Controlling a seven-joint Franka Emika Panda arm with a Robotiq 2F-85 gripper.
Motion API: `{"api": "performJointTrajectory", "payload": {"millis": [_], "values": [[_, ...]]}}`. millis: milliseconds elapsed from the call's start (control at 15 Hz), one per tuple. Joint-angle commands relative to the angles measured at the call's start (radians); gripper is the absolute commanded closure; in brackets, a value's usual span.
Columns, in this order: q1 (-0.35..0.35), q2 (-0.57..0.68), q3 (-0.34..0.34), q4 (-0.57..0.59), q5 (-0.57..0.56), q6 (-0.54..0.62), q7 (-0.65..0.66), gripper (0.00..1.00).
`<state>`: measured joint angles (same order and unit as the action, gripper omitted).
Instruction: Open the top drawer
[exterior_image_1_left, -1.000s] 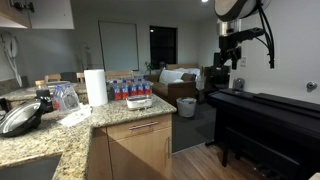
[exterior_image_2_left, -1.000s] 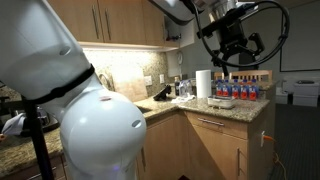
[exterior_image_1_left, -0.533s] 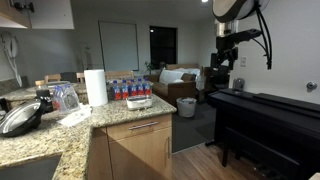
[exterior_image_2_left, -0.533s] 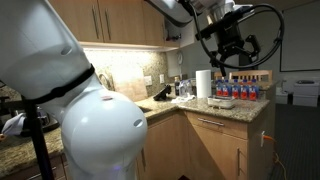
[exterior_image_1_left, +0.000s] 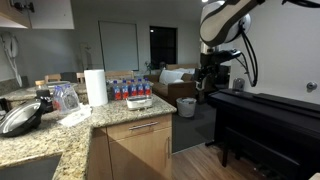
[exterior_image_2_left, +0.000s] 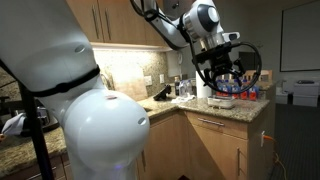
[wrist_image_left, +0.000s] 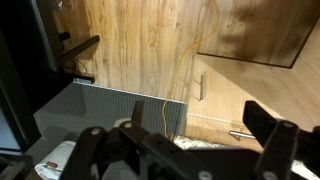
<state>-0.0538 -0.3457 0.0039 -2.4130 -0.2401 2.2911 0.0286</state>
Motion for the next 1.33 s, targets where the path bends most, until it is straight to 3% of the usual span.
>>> {"api": "performJointTrajectory", "payload": {"millis": [0,267,333,533,800,933,1267], "values": [[0.013,0.123,0.036,-0.013,-0.022,0.108,0.051,0.00],[0.027,0.286,0.086,0.014,-0.109,0.139,0.156,0.00],[0.034,0.216,0.062,-0.011,-0.057,0.118,0.094,0.00],[0.047,0.288,0.069,0.006,-0.082,0.128,0.131,0.00],[0.047,0.292,0.068,0.020,-0.082,0.128,0.131,0.00],[0.056,0.300,0.079,0.058,-0.137,0.092,0.155,0.00],[0.120,0.484,0.105,0.240,-0.344,-0.114,0.156,0.00]]}}
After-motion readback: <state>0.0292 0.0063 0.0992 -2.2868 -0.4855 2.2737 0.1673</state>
